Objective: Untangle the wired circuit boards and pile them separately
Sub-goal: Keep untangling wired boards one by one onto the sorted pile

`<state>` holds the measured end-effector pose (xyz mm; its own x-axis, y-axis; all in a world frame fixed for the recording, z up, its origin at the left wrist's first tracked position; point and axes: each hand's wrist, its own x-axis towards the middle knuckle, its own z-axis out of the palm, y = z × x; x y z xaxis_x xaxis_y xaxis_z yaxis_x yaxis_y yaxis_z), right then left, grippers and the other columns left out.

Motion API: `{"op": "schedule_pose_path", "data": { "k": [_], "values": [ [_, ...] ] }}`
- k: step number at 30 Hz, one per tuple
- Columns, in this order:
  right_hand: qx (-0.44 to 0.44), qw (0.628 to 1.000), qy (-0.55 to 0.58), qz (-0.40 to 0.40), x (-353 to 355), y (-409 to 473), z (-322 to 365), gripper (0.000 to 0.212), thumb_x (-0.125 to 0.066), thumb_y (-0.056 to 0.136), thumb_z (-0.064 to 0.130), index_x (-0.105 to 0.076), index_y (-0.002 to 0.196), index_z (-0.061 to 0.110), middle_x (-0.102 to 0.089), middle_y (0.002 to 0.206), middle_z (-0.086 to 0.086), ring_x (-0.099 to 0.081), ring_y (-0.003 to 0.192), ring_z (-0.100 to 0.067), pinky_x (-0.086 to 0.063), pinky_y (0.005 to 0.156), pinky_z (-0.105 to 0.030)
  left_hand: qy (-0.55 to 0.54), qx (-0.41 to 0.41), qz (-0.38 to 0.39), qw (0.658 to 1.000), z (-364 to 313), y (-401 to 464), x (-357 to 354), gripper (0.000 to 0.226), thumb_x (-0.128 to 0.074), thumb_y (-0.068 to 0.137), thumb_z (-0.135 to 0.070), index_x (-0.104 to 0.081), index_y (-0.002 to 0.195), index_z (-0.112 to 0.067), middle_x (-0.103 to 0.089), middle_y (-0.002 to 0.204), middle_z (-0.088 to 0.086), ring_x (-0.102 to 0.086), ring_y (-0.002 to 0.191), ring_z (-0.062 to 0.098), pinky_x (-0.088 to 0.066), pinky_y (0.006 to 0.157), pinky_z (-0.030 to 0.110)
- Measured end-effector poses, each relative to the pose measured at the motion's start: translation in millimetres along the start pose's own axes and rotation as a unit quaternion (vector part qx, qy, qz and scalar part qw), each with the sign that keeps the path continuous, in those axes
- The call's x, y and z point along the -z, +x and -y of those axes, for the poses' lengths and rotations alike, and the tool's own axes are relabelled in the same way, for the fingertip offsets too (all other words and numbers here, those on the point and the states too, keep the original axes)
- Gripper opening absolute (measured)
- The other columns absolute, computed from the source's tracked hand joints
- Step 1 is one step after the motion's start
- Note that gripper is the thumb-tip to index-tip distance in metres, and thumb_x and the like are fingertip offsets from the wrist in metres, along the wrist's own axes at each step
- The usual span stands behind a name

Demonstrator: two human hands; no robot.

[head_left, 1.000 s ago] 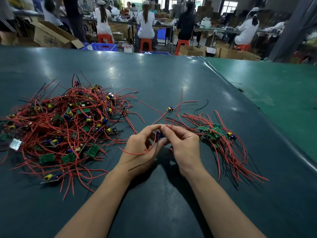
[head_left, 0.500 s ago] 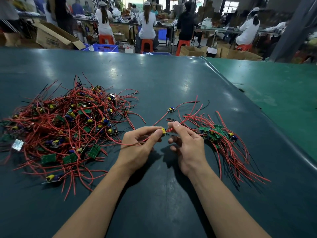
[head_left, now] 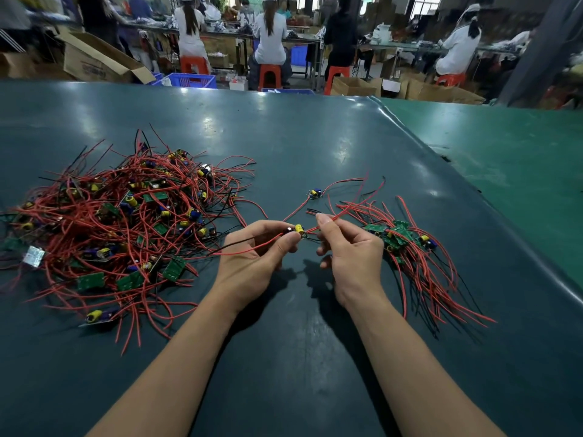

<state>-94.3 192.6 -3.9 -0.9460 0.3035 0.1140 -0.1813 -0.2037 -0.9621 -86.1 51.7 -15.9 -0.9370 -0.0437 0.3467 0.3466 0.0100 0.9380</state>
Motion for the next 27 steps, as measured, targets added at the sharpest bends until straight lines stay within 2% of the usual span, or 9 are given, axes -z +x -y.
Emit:
{"op": "schedule_pose_path", "data": {
  "k": [6,9,12,14,18,21,23,25,27],
  "values": [
    [0.043,0.992,0.031,-0.111,8.9,10.2,0.6,0.026,-0.068,0.092,0.017,-0.067,0.066,0.017,-0.049,0.049,0.008,-0.042,0.04,-0.007,-0.032,0.034,-0.018,-0.027,-0.009,-0.008,1.0,-2.2,-1.2,-1.2,0.009,-0.073,0.083,-0.006,-0.072,0.092,-0.003,-0.069,0.065,0.002,-0.053,0.047,0.005,-0.041,0.049,0.016],
    [0.085,0.986,-0.004,-0.142,14.1,15.4,-1.0,0.024,-0.066,0.094,0.017,-0.069,0.071,0.01,-0.047,0.051,0.006,-0.039,0.042,-0.013,-0.032,0.04,-0.023,-0.03,-0.011,-0.003,0.999,-2.7,-1.9,-3.6,0.009,-0.072,0.084,-0.004,-0.072,0.093,-0.003,-0.069,0.065,0.002,-0.052,0.047,0.006,-0.041,0.048,0.016],
    [0.109,0.982,-0.074,-0.135,15.1,16.0,-3.0,0.013,-0.059,0.098,0.016,-0.071,0.094,0.011,-0.063,0.07,0.009,-0.051,0.042,-0.013,-0.039,0.044,-0.024,-0.042,-0.002,-0.012,0.999,-3.9,-1.4,-4.2,0.011,-0.072,0.083,-0.005,-0.071,0.093,-0.001,-0.068,0.065,0.002,-0.05,0.046,0.006,-0.04,0.048,0.016],
    [0.126,0.978,-0.111,-0.124,15.1,15.3,-3.8,0.018,-0.055,0.099,0.015,-0.067,0.111,0.015,-0.068,0.083,0.008,-0.06,0.044,-0.011,-0.044,0.041,-0.022,-0.046,0.004,-0.02,0.999,-5.5,-1.7,-3.3,0.013,-0.072,0.083,-0.006,-0.071,0.094,0.001,-0.068,0.066,0.003,-0.05,0.046,0.006,-0.04,0.048,0.015],
    [0.133,0.98,-0.096,-0.109,15.7,14.5,-3.3,0.024,-0.052,0.101,0.014,-0.062,0.121,0.021,-0.07,0.081,0.004,-0.065,0.047,-0.014,-0.046,0.037,-0.021,-0.04,0.003,-0.015,0.999,-7.5,-3.2,-1.7,0.012,-0.073,0.082,-0.009,-0.071,0.092,-0.002,-0.068,0.066,0.005,-0.049,0.046,0.008,-0.04,0.048,0.016],
    [0.097,0.986,-0.052,-0.124,21.2,18.2,0.4,0.019,-0.048,0.102,0.014,-0.057,0.119,0.018,-0.07,0.071,0.003,-0.065,0.045,-0.016,-0.042,0.033,-0.02,-0.032,0.004,-0.017,0.999,-7.4,-2.6,-0.7,0.01,-0.072,0.084,-0.007,-0.071,0.092,-0.001,-0.068,0.067,0.006,-0.048,0.046,0.009,-0.04,0.048,0.016],
    [0.087,0.986,-0.036,-0.135,25.0,20.1,3.0,0.014,-0.044,0.103,0.012,-0.056,0.108,0.016,-0.071,0.073,-0.004,-0.063,0.043,-0.017,-0.039,0.032,-0.02,-0.032,0.008,-0.013,0.999,-8.2,-2.9,-1.0,0.011,-0.073,0.083,-0.007,-0.071,0.092,0.0,-0.068,0.067,0.007,-0.047,0.046,0.009,-0.039,0.048,0.016],
    [0.105,0.983,-0.06,-0.141,25.4,19.2,3.2,0.018,-0.043,0.102,0.01,-0.057,0.098,0.021,-0.07,0.074,-0.007,-0.064,0.043,-0.017,-0.04,0.032,-0.021,-0.039,0.008,-0.018,0.999,-8.6,-3.0,-1.2,0.014,-0.073,0.081,-0.012,-0.072,0.091,-0.002,-0.067,0.066,0.006,-0.045,0.045,0.01,-0.038,0.047,0.016],
    [0.125,0.977,-0.094,-0.148,23.7,16.8,2.8,0.021,-0.044,0.102,0.011,-0.059,0.096,0.025,-0.068,0.072,-0.001,-0.065,0.044,-0.018,-0.043,0.032,-0.023,-0.047,0.006,-0.025,0.999,-8.6,-3.0,-1.3,0.02,-0.073,0.079,-0.018,-0.071,0.091,-0.002,-0.067,0.067,0.005,-0.045,0.045,0.01,-0.039,0.046,0.016]
  ]
}}
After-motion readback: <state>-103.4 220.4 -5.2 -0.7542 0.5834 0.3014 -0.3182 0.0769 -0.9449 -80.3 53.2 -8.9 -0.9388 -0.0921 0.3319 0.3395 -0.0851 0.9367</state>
